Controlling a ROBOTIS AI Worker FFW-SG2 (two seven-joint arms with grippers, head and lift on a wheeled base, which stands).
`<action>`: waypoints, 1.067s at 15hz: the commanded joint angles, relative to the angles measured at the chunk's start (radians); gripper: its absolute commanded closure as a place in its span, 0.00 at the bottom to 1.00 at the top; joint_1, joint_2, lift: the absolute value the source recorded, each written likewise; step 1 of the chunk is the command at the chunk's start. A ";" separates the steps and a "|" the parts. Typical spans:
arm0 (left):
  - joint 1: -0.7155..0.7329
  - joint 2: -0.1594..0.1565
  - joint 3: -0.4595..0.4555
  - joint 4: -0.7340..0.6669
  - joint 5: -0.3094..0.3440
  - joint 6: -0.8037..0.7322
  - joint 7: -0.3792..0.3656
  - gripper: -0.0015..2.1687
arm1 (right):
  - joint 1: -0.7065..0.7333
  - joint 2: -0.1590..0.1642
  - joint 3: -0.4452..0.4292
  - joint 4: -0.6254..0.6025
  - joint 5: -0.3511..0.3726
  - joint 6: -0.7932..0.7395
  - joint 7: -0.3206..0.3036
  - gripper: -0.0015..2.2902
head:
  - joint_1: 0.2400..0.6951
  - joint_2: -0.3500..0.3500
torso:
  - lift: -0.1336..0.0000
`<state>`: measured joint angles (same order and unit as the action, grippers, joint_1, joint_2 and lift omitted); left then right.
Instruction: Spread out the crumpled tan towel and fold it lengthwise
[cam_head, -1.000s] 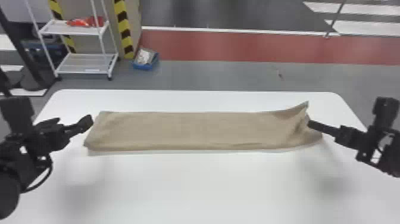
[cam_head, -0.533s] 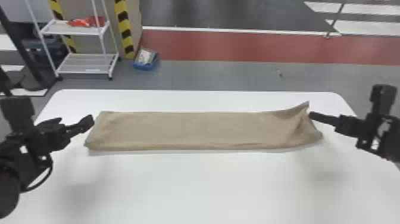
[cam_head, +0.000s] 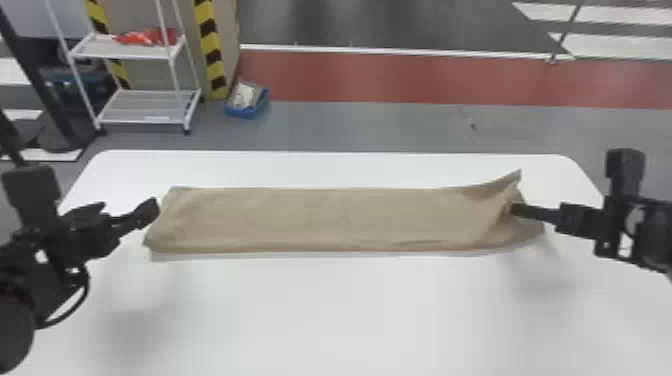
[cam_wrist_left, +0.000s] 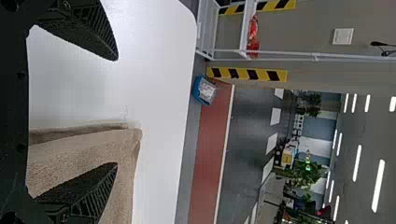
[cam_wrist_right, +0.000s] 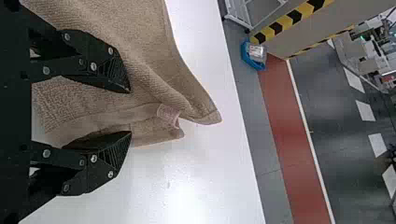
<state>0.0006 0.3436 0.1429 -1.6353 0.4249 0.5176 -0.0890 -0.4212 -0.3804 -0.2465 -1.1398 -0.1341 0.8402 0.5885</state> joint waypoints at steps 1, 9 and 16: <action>0.009 0.000 0.003 -0.004 0.002 0.000 0.000 0.04 | -0.004 0.000 0.003 0.000 0.001 0.037 0.004 0.37 | 1.00 0.43 | 0.07; 0.030 0.002 0.010 -0.047 0.003 0.028 0.000 0.04 | 0.024 0.003 -0.016 -0.071 -0.016 0.098 0.008 0.40 | 1.00 0.44 | 0.07; 0.027 0.000 0.021 -0.055 -0.001 0.016 0.002 0.04 | 0.050 0.008 -0.027 -0.120 -0.016 0.027 -0.024 0.12 | 1.00 0.43 | 0.07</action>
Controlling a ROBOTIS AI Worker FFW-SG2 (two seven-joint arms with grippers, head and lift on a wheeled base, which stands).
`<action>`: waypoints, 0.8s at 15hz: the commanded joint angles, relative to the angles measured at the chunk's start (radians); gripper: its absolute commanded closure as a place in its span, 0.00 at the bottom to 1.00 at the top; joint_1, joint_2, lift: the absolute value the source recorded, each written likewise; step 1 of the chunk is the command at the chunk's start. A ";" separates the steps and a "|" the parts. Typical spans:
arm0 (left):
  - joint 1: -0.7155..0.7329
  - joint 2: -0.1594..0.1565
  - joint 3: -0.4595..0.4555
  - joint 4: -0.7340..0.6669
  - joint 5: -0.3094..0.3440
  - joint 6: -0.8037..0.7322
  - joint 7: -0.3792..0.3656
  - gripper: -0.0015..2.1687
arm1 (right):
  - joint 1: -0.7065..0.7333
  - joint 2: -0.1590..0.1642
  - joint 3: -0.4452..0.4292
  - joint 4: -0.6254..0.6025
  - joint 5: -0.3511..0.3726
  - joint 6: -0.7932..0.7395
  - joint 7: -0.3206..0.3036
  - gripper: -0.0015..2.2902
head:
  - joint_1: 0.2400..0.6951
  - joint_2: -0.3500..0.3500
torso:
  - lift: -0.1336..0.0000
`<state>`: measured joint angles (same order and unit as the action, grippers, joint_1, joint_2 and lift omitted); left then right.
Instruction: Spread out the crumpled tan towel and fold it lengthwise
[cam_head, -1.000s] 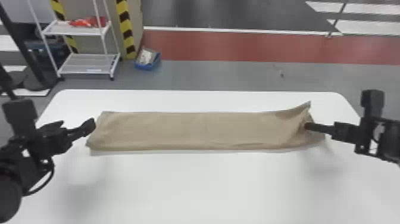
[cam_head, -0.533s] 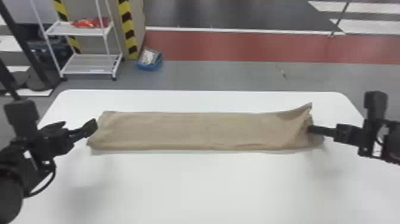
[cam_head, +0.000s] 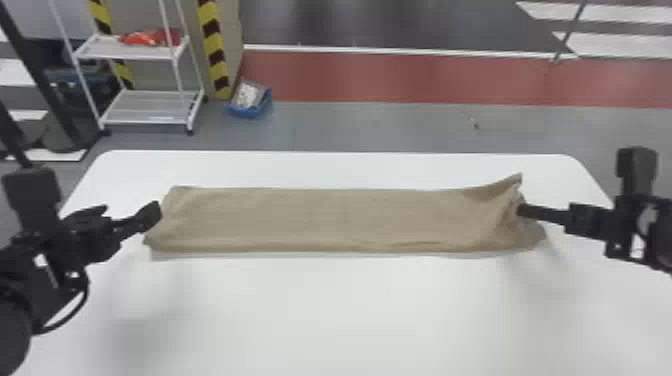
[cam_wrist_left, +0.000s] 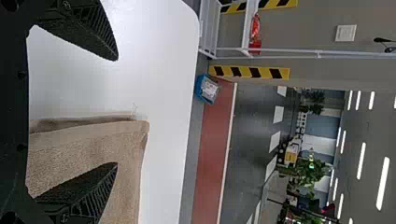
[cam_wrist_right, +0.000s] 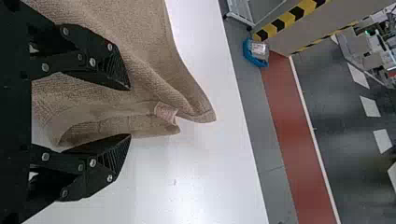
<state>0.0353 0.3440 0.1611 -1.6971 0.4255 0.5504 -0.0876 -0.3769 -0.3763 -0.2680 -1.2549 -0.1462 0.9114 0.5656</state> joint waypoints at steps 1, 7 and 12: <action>-0.020 0.000 -0.003 0.017 -0.008 -0.039 -0.001 0.04 | 0.015 0.002 -0.008 -0.004 -0.006 -0.068 -0.001 0.12 | 1.00 0.43 | 0.07; -0.262 -0.006 -0.137 0.341 -0.076 -0.201 -0.051 0.04 | 0.036 0.001 -0.037 -0.024 -0.009 -0.121 -0.001 0.12 | 1.00 0.42 | 0.07; -0.387 -0.008 -0.207 0.545 -0.139 -0.257 -0.074 0.13 | 0.042 0.001 -0.050 -0.037 -0.010 -0.139 0.000 0.12 | 1.00 0.38 | 0.07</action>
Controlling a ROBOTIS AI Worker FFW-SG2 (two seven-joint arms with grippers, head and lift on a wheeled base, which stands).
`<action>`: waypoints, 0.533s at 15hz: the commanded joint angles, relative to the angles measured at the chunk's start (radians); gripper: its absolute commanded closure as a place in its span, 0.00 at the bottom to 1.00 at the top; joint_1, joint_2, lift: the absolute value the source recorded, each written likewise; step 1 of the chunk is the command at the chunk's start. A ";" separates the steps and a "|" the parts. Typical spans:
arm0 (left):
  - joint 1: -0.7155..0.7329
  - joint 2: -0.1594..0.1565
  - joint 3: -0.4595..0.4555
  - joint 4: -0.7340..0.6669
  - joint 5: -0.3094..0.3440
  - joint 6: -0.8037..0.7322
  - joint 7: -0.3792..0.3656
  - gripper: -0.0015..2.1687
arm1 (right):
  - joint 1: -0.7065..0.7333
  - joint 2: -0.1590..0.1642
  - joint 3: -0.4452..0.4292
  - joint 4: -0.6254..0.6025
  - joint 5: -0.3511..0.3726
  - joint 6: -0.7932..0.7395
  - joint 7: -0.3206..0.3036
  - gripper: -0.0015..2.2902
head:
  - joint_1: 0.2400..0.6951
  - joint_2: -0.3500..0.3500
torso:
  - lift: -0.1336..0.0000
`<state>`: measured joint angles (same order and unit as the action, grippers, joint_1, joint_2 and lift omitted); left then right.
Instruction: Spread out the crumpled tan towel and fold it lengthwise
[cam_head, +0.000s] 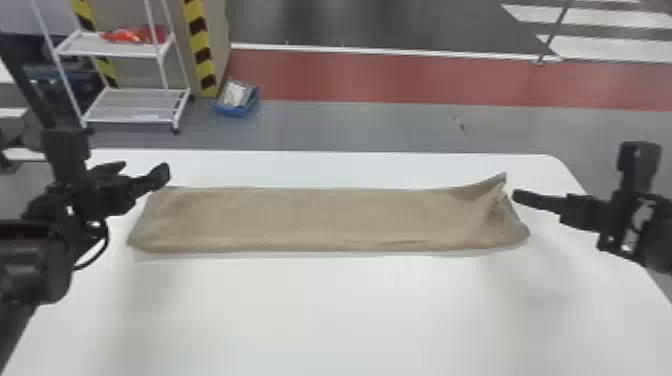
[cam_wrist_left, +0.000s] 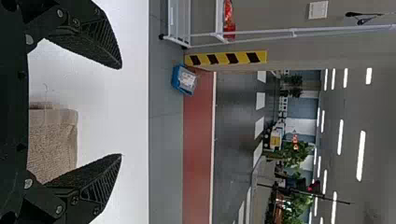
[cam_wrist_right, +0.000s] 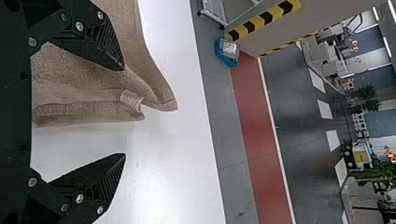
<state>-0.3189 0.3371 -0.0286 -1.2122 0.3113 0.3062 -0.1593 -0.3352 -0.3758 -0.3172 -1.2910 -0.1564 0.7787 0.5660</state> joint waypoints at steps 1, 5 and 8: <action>-0.048 -0.001 -0.025 0.100 -0.034 -0.046 -0.005 0.15 | -0.001 0.000 0.000 -0.001 -0.005 -0.012 0.000 0.12 | 1.00 0.38 | 0.07; -0.089 0.003 -0.050 0.178 -0.075 -0.058 -0.014 0.23 | -0.008 0.006 0.009 -0.002 -0.009 -0.031 0.000 0.12 | 1.00 0.39 | 0.07; -0.100 0.005 -0.051 0.195 -0.081 -0.031 -0.042 0.26 | -0.011 0.006 0.006 -0.002 -0.011 -0.037 0.000 0.12 | 1.00 0.41 | 0.07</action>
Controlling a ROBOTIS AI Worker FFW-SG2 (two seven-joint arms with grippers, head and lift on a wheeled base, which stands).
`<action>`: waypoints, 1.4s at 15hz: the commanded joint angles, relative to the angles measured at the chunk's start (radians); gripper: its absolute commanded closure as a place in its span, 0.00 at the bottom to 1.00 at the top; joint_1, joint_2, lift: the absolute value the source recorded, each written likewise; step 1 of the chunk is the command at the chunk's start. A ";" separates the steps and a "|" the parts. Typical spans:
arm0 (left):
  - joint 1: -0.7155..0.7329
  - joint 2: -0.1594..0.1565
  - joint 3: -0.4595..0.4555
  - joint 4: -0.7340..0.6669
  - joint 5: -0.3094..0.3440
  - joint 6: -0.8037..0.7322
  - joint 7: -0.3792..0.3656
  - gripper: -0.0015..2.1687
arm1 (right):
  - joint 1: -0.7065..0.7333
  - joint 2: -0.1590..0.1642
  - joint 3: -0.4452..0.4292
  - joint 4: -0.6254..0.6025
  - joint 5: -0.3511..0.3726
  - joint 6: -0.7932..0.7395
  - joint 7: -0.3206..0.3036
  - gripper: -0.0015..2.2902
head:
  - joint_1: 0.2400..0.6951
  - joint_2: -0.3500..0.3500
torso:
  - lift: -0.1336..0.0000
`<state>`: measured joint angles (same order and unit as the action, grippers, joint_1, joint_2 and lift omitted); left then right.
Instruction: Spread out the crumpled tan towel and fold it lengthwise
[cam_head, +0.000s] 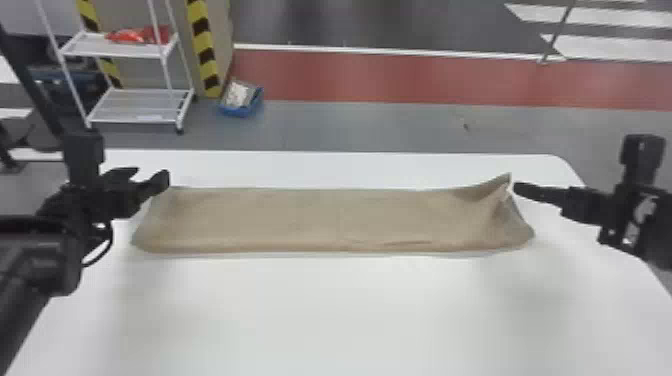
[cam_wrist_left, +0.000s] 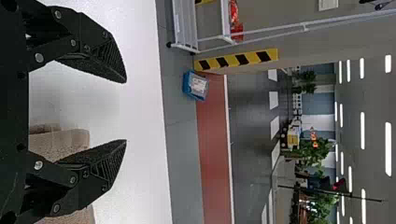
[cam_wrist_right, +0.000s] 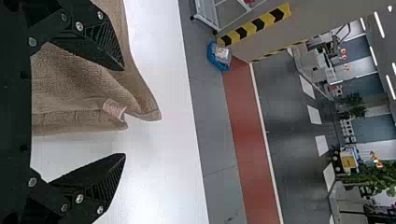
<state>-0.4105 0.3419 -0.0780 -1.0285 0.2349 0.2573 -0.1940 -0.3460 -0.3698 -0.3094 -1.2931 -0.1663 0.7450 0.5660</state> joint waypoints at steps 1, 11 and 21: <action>-0.013 0.000 0.000 0.018 -0.008 0.030 -0.015 0.31 | 0.001 0.000 -0.004 0.000 -0.005 -0.003 0.000 0.12 | 1.00 0.41 | 0.07; 0.002 0.002 0.009 0.011 0.026 0.098 -0.081 0.26 | 0.007 -0.003 -0.010 -0.009 -0.005 0.000 0.000 0.12 | 1.00 0.39 | 0.07; 0.052 0.000 0.024 -0.058 0.047 0.095 -0.079 0.50 | 0.008 -0.004 -0.010 -0.025 -0.005 0.006 -0.002 0.12 | 1.00 0.38 | 0.07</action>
<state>-0.3792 0.3420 -0.0579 -1.0556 0.2737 0.3528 -0.2743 -0.3375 -0.3731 -0.3192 -1.3154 -0.1732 0.7538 0.5656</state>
